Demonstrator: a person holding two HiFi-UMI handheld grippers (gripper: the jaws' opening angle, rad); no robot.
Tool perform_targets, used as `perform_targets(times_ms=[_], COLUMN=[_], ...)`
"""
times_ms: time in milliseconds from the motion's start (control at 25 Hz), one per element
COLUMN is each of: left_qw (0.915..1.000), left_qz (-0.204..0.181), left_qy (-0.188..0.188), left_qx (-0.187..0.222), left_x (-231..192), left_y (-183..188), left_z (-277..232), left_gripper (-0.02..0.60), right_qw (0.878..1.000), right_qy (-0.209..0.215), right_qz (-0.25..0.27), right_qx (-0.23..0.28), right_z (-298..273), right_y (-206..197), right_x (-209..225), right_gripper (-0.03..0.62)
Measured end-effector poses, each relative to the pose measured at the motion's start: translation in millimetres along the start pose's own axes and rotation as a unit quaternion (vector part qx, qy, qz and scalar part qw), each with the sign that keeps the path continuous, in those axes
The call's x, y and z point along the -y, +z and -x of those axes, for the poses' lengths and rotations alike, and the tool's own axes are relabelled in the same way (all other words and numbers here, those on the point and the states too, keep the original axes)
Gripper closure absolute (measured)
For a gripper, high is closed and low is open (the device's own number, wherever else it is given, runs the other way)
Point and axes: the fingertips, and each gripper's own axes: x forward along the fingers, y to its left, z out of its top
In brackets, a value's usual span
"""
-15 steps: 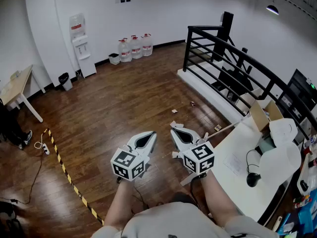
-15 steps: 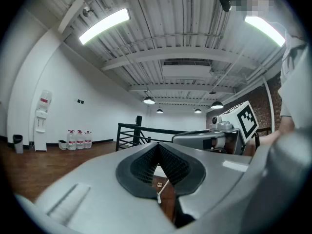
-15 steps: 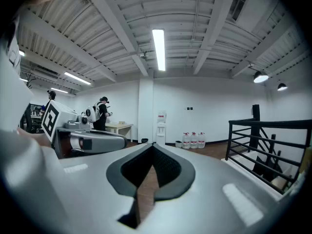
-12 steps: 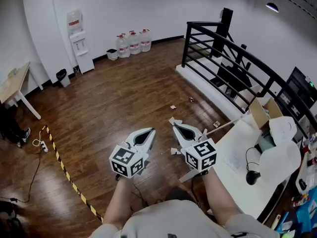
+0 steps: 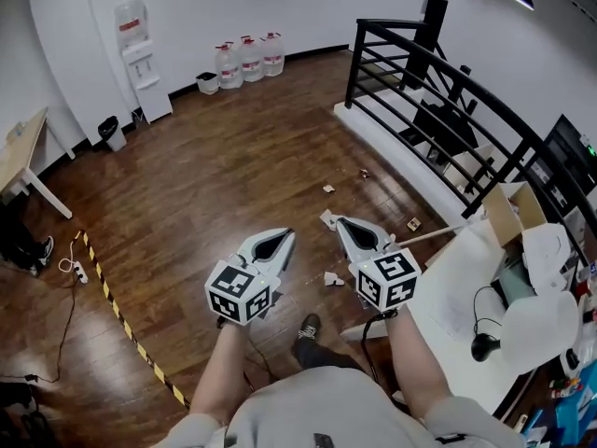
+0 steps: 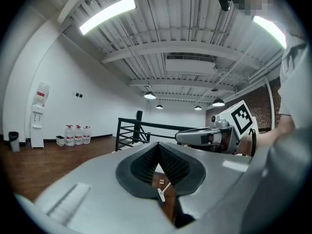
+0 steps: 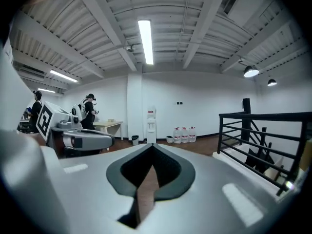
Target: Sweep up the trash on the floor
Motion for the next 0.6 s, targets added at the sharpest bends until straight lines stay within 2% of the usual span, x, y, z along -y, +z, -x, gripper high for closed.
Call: perform_targets(times_ms=[240, 600], left_qw=[0.9992, 0.9939], left_qz=[-0.003, -0.015], left_qy=[-0.026, -0.095], left_qx=[-0.029, -0.054], left_x=[-51, -72], left_y=[-1, 24], left_z=[-75, -193], left_gripper=[0.577, 0.577], right_qw=[0.999, 0.996], right_qy=[-0.019, -0.066], right_qz=[-0.025, -0.059], right_qx=[0.006, 0.017], right_z=[-67, -108], right_y=[5, 28], right_x=[63, 161], right_gripper=[0.594, 0.594])
